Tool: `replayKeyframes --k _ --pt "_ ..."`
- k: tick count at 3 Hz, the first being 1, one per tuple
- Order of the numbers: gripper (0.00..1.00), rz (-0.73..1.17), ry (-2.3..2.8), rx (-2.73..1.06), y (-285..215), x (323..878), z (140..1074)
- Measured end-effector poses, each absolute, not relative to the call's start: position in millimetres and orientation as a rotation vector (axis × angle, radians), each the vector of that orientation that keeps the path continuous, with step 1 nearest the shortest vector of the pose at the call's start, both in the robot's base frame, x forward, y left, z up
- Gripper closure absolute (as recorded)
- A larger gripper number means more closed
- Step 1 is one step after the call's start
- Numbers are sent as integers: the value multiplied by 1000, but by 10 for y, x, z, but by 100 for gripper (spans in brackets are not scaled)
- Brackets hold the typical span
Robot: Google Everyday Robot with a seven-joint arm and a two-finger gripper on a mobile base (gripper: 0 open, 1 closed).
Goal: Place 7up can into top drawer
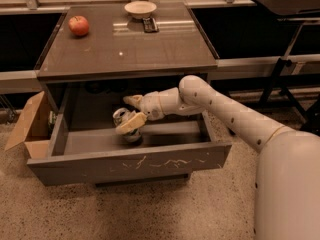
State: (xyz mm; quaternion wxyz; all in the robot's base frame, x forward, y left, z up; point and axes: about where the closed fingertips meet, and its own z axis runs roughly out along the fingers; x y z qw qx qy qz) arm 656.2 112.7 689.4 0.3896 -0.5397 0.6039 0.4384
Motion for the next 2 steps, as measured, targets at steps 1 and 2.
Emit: replayKeyframes --k 1,2 --pt "0 1089 1519 -1351 1061 6528 6977" --pt "0 1040 1492 -1322 931 6515 7157"
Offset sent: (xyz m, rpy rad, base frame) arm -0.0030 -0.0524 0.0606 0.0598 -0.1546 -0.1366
